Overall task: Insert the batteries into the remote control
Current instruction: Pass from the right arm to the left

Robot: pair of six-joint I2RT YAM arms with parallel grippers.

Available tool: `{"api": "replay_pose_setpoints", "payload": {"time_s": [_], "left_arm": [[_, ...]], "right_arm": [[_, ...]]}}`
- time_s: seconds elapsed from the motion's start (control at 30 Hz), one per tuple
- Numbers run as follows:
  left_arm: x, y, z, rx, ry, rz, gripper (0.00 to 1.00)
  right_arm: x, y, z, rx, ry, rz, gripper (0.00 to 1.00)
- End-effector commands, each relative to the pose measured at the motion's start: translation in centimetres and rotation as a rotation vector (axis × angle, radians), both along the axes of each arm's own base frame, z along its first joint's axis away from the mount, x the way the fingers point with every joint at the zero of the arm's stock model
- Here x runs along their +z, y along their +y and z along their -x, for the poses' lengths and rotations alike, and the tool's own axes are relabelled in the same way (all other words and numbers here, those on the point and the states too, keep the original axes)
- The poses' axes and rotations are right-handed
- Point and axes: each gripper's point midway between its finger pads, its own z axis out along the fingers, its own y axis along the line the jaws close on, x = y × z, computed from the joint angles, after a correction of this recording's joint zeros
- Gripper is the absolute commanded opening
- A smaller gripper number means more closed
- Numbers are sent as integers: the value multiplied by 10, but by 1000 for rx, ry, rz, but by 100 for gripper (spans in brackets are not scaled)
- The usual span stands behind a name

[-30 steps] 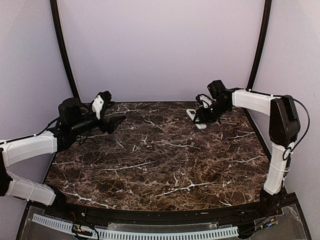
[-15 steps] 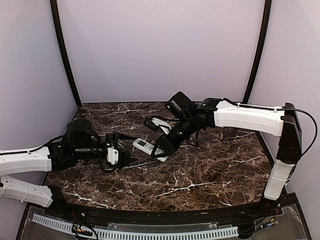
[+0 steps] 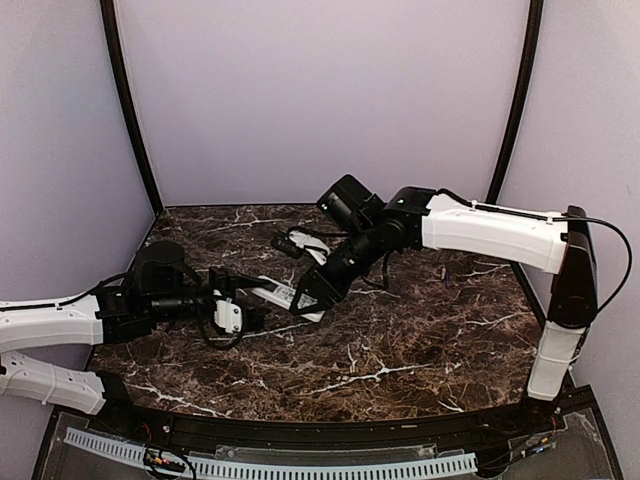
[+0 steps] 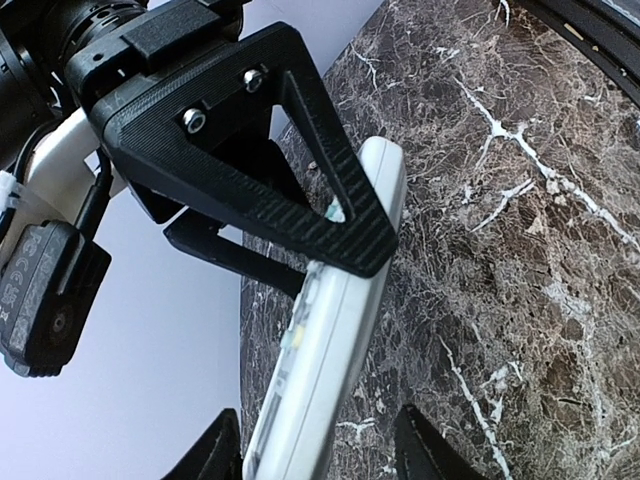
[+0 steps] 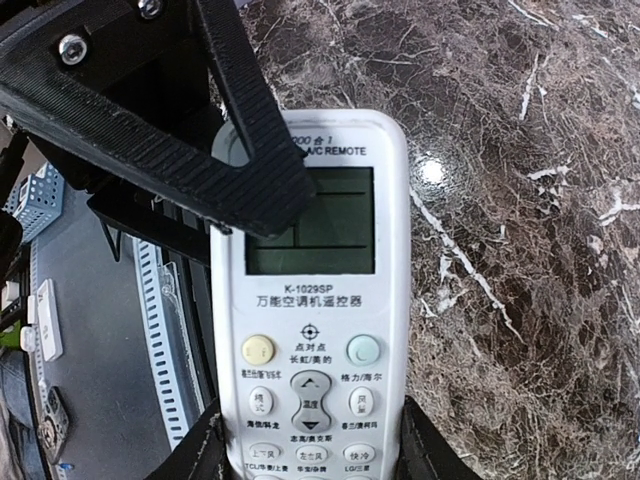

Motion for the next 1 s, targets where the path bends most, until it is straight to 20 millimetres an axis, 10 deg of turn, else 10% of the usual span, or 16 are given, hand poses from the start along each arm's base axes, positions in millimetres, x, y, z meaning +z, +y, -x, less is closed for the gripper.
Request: {"api": "replay_pose_setpoints", "payload": {"time_s": [0.0,0.43,0.57,0.77,0.97], "left_arm": [[-7,3,-1,12,-3,-28,49],[13,-1,-1,25,-55,28,1],[21,0,5,21,-14,73,0],[49,-8,2,78,184,212,0],[79,-20,5,113,500,394,0]], "right_arm": [[16,11,9,59,-17,-50,15],[18,22,15,90,-2,-64,13],[32,19,12,81,-35,-78,38],[110,9,9,57,-189,-233,96],[194,-18,9,-15,-415,-460,99]]}}
